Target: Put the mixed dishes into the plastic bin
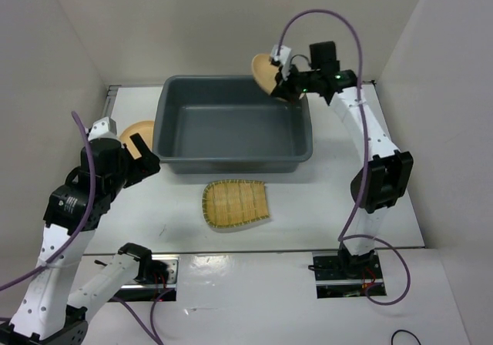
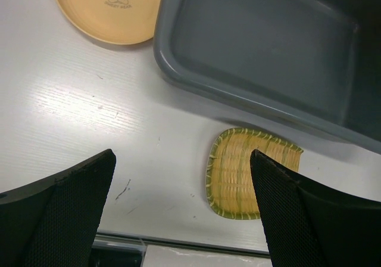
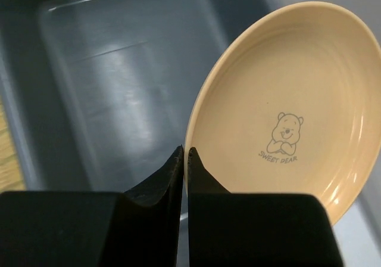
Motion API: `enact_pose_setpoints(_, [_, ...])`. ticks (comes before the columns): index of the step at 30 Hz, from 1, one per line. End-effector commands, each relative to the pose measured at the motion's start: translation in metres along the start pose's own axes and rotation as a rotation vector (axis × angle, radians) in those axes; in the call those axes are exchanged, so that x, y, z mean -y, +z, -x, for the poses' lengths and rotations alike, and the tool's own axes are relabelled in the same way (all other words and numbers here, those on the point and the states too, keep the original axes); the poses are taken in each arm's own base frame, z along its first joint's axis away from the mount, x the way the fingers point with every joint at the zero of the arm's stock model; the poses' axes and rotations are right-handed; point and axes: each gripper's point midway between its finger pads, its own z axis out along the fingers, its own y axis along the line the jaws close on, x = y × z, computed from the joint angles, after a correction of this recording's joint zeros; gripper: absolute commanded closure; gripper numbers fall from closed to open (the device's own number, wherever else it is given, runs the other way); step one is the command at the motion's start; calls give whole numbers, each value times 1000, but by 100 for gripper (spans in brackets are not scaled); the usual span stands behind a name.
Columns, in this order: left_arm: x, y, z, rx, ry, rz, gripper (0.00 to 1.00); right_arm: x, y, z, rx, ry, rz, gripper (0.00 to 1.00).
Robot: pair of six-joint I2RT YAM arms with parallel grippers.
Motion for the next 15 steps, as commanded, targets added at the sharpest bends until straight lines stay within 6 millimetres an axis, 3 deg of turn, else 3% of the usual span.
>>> enact_pose_setpoints(1, [-5,-12,11,32,18,22,0,-33,25,-14,-30,31,69,100])
enact_pose_setpoints(6, [-5,-14,18,28,15,37,0,-61,66,-60,-118,41,120,100])
enact_pose_setpoints(11, [-1,-10,23,-4,55,58,0,-64,96,-105,-192,109,146,100])
enact_pose_setpoints(15, [8,0,23,-60,92,59,0,-60,108,-133,-242,130,151,99])
